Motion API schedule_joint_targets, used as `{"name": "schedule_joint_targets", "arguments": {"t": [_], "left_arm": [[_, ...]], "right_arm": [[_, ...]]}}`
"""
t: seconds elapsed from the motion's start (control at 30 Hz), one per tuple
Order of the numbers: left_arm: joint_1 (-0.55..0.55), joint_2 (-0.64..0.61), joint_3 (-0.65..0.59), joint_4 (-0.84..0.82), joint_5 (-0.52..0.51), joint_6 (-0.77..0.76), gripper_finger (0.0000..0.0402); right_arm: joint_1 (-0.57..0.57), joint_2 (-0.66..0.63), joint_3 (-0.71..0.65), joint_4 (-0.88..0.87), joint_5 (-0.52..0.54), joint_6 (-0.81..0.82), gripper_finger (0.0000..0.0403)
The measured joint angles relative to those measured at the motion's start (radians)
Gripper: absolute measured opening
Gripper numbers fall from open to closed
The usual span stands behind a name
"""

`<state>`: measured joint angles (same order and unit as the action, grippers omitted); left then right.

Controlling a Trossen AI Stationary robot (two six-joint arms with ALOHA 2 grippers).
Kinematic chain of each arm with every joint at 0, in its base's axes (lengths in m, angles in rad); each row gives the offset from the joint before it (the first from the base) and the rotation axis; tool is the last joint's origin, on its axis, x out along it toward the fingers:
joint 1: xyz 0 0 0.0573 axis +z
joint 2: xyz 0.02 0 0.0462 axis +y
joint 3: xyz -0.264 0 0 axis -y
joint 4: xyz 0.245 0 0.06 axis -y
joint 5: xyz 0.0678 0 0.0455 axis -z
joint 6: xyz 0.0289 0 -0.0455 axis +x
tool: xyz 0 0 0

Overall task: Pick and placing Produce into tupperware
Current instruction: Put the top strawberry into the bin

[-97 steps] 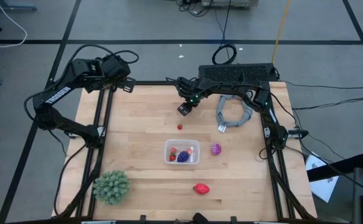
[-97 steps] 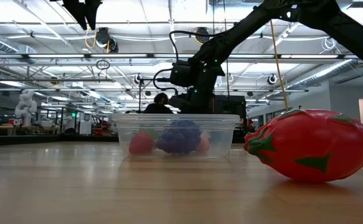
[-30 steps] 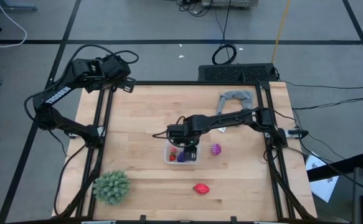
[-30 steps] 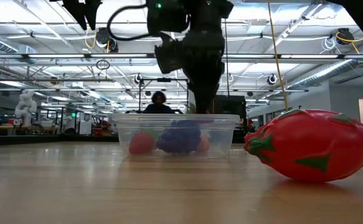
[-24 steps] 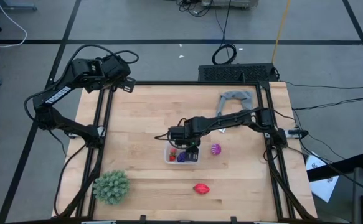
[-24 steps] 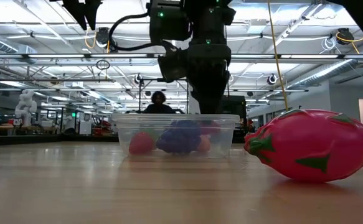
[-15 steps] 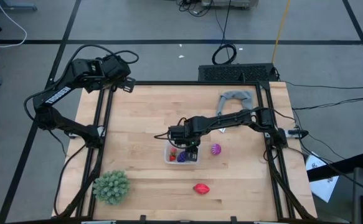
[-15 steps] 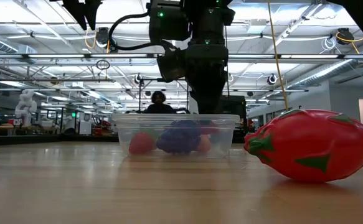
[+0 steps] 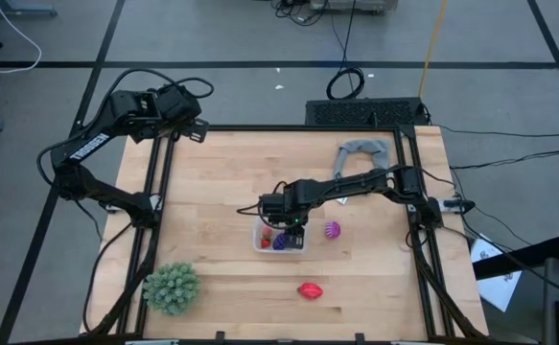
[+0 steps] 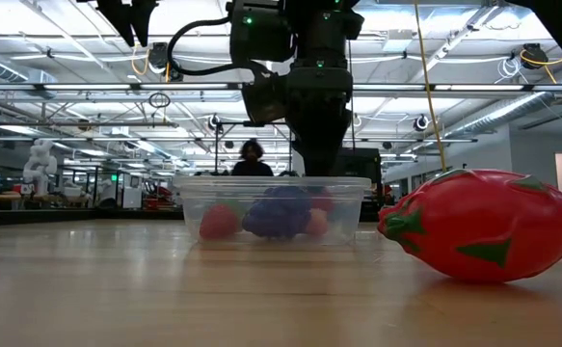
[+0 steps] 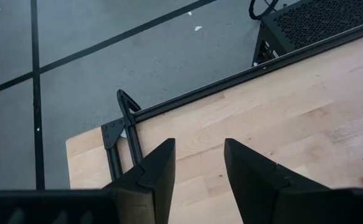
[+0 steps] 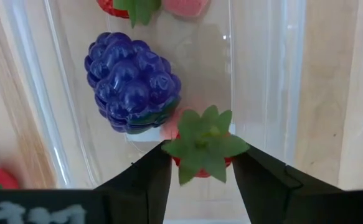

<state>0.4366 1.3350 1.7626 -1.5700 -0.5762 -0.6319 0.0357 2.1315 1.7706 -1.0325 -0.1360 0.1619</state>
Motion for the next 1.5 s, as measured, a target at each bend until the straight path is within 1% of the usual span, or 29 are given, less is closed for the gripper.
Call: {"name": "schedule_joint_targets", "arguments": {"t": [0.1,0.9,1.13,1.5], "left_arm": [[0.0,0.0,0.0,0.0,0.0,0.0,0.0143],[0.0,0.0,0.0,0.0,0.001,0.0,0.0143],[0.0,0.0,0.0,0.0,0.001,0.0,0.0143],[0.0,0.0,0.0,0.0,0.002,-0.001,0.0143]], "right_arm": [[0.0,0.0,0.0,0.002,0.0,-0.029,0.0158],[0.0,-0.005,0.0,0.013,0.0,-0.029,0.0157],[0.001,-0.033,0.0,0.048,0.001,-0.026,0.0157],[0.013,-0.035,0.0,0.074,0.003,-0.042,0.0157]]}}
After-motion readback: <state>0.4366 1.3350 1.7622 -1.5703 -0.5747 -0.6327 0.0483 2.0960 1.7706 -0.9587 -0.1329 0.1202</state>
